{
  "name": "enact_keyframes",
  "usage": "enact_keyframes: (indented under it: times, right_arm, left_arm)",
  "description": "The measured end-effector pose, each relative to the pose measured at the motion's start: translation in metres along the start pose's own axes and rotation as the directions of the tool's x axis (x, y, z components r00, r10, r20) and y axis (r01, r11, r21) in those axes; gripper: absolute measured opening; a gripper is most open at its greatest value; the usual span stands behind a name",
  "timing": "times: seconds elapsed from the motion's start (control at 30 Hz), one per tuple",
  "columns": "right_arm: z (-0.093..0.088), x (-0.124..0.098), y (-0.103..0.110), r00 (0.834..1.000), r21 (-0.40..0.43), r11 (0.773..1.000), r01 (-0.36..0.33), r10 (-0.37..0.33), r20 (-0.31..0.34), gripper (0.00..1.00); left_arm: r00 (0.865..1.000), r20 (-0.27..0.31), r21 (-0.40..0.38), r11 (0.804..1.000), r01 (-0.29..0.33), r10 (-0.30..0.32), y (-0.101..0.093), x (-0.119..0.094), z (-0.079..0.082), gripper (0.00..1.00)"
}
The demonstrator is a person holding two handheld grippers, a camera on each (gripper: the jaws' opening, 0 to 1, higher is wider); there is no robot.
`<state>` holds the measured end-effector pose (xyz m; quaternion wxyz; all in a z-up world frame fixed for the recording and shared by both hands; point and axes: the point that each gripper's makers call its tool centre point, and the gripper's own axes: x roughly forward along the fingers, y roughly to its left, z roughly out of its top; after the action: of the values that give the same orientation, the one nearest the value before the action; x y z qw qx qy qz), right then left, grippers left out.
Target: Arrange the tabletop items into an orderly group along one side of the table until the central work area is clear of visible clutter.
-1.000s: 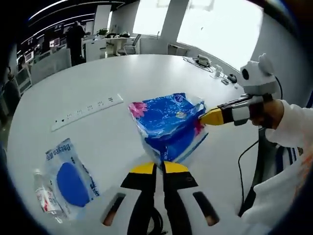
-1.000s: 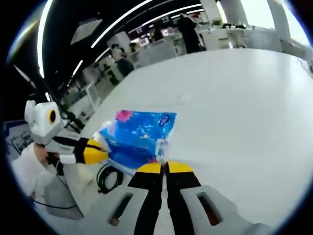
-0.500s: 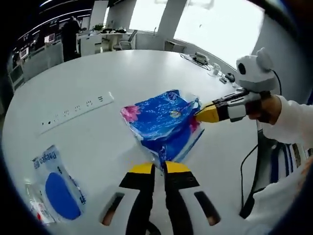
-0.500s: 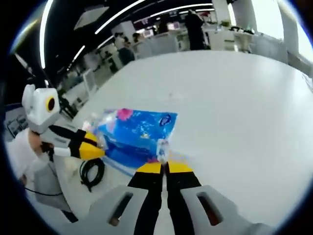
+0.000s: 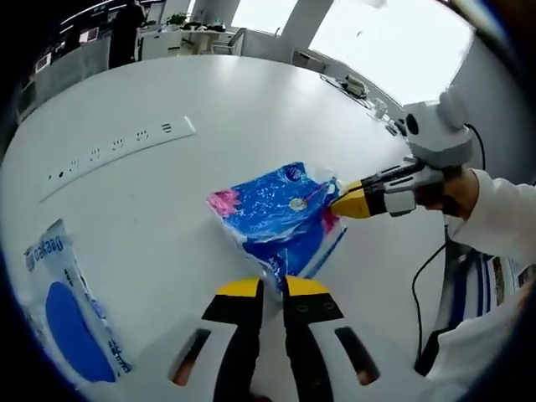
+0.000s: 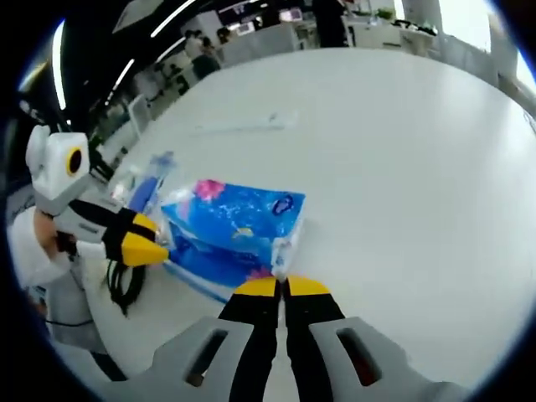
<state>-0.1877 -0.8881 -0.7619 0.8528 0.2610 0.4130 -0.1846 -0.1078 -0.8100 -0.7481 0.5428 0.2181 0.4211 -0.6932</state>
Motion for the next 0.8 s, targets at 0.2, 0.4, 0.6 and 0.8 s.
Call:
enact_keyframes:
  times: [0.2, 0.4, 0.6, 0.8]
  right_arm:
    - [0.001, 0.012, 0.002, 1.000, -0.004, 1.000, -0.008, 0.008, -0.019, 0.00]
    - [0.006, 0.019, -0.002, 1.000, 0.025, 0.999, -0.020, 0.020, -0.011, 0.00]
    - [0.002, 0.020, -0.002, 0.999, 0.036, 0.999, -0.031, 0.031, -0.007, 0.00]
    - [-0.001, 0.022, 0.000, 1.000, 0.030, 0.999, -0.028, 0.028, -0.009, 0.00]
  left_arm:
    - [0.999, -0.030, -0.034, 0.999, -0.031, 0.030, 0.015, 0.013, -0.008, 0.04]
    - [0.999, -0.034, -0.056, 0.998, -0.040, 0.038, 0.019, 0.016, -0.010, 0.03]
    - [0.999, -0.021, -0.077, 0.996, -0.050, 0.049, 0.024, 0.018, -0.008, 0.03]
    - [0.998, -0.018, -0.088, 0.995, -0.055, 0.054, 0.023, 0.019, -0.009, 0.02]
